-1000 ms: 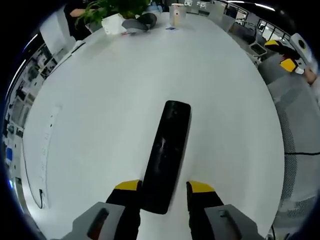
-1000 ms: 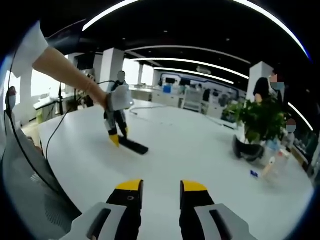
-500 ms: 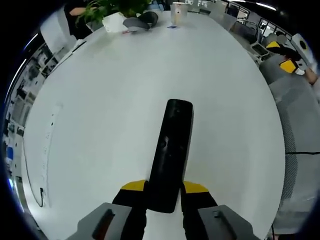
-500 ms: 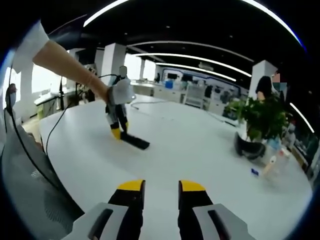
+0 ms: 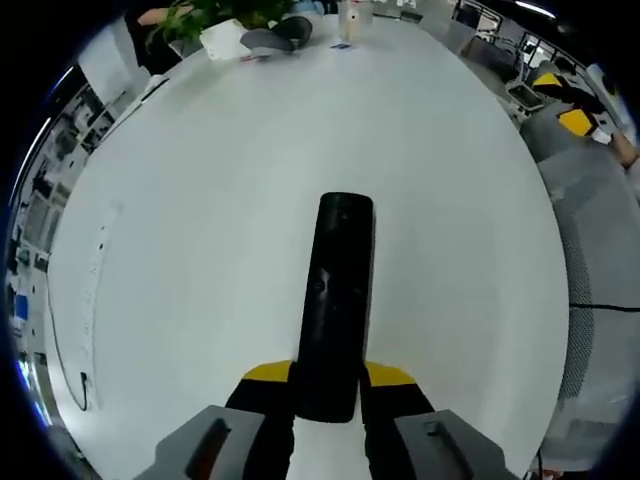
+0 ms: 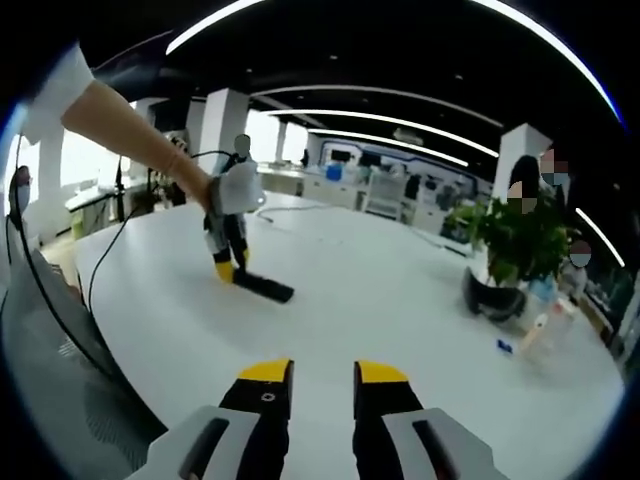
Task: Press the specified remote control buttons in sequence, fully releasing each button before pressing the next.
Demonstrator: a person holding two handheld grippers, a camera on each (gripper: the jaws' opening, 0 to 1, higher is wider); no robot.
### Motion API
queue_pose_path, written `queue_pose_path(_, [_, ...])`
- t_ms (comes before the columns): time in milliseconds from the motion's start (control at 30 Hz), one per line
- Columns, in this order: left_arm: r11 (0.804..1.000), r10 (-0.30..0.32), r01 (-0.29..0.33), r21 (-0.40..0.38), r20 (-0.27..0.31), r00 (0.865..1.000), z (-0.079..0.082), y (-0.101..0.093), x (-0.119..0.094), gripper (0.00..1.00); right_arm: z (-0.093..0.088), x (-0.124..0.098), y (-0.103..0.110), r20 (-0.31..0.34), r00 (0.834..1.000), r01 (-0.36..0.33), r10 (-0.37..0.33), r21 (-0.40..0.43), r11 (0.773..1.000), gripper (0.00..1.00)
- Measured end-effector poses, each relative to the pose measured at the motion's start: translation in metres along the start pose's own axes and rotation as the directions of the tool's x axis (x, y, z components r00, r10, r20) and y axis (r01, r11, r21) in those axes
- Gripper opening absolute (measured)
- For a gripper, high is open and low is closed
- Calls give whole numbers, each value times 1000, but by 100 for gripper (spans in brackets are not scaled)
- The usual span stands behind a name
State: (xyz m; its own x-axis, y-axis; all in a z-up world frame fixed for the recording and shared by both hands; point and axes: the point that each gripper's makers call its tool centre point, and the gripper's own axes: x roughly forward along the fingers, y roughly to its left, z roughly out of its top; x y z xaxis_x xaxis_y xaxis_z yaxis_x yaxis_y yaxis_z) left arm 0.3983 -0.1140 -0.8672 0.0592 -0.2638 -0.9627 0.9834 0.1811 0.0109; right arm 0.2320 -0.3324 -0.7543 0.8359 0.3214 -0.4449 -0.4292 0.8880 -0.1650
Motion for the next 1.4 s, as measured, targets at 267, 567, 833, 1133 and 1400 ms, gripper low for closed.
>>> queue_pose_path(267, [1000,-1,1,1,10,1000,-2,-7,-1,23,0,0,2,2,1000,-8,8,-3,1000,20])
queue_pose_path(567, [1000,-6,6,24,15,1000,-3,-16,-2,23,1,0,2,4,1000,-9,9,-5,1000,20])
queue_pose_path(833, [998,-13,12,57,27,1000,-4,-25,-2,23,2,0,3,7,1000,-14,14,-10,1000,20])
queue_pose_path(1133, [998,-15,12,63,37,999,-5,-32,-3,23,2,0,3,8,1000,-16,16,-16,1000,20])
queue_pose_path(1400, [997,-21,17,73,56,998,-6,-39,-4,23,1,1,5,1,1000,-20,20,-25,999,19])
